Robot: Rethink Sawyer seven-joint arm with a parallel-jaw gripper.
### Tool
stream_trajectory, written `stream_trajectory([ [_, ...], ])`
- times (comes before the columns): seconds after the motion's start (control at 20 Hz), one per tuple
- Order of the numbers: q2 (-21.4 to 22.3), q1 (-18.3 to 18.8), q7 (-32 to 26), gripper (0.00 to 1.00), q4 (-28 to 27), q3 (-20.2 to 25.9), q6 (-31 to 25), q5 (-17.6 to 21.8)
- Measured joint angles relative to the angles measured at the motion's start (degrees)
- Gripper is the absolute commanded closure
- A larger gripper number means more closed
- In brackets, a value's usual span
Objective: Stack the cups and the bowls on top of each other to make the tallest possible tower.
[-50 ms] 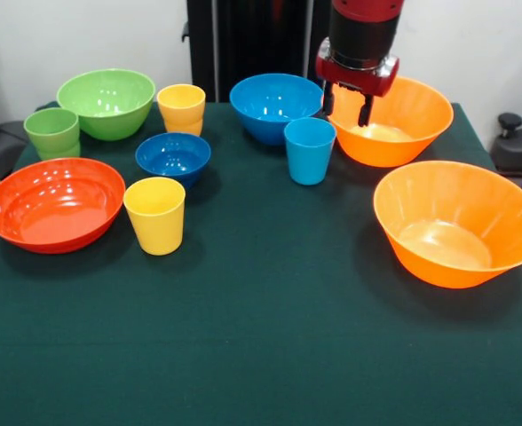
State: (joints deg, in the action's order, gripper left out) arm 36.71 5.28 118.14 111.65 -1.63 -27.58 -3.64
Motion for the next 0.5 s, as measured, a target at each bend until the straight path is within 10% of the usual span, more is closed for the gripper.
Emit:
stream_trajectory([
  [0.5, 0.0, 0.2, 0.0, 0.0, 0.0, 0.0, 0.0, -0.1],
])
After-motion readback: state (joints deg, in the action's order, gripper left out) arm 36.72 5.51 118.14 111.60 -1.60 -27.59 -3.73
